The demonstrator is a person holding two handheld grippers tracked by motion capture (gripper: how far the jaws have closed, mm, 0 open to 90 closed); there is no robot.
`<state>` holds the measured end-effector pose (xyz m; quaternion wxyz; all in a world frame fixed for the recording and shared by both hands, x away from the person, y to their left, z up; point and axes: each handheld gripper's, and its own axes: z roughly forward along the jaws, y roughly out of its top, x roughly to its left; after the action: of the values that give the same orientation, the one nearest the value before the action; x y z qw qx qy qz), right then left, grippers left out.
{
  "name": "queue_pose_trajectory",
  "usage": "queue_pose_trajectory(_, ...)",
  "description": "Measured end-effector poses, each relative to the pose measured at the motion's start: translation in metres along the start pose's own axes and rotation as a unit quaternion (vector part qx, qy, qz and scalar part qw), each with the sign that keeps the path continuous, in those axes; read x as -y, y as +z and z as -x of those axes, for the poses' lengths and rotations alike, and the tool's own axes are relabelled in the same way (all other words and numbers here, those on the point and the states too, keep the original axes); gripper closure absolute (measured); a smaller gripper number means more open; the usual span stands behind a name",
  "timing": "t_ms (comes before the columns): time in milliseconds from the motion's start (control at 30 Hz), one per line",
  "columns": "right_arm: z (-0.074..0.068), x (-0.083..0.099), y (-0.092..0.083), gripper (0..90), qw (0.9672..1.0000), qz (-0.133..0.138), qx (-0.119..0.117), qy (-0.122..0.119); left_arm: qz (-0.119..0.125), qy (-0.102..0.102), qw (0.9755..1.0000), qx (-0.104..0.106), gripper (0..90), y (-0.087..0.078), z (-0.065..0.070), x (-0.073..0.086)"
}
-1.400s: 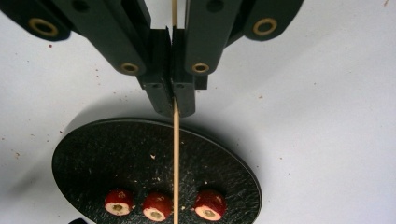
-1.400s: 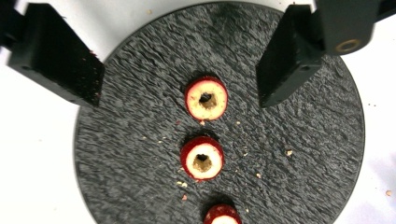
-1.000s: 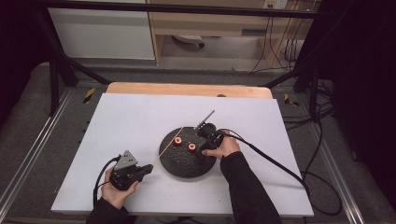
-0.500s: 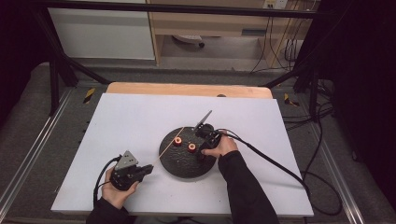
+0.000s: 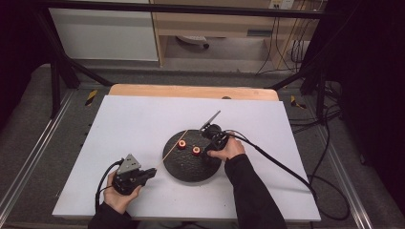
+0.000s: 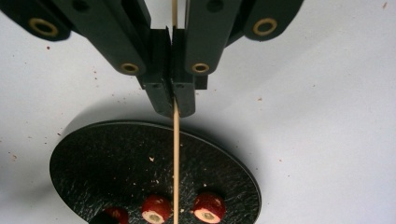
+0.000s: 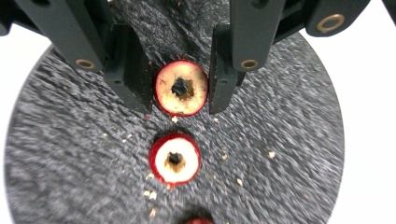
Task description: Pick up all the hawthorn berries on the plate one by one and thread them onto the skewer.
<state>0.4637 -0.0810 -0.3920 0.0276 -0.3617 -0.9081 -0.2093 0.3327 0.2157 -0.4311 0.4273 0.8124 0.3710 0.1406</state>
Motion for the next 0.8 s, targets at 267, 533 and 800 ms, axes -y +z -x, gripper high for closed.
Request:
queue_pose_trajectory(267, -0.002, 0.010, -0.022, 61.8, 0.9962, 0.082, -0.007, 0.030, 0.007, 0.000, 1.0000, -0.002, 88.6, -0.002, 0.003, 0.000)
queue_pose_trajectory(533, 0.000, 0.027, -0.029, 61.8, 0.9825, 0.174, -0.030, 0.060, 0.010, -0.003, 0.9999, -0.004, 88.6, 0.000, 0.005, 0.000)
queue_pose_trajectory(800, 0.001, 0.047, -0.026, 61.9, 0.9507, 0.283, -0.060, 0.110, 0.013, -0.006, 0.9999, -0.005, 88.5, 0.001, 0.007, 0.001)
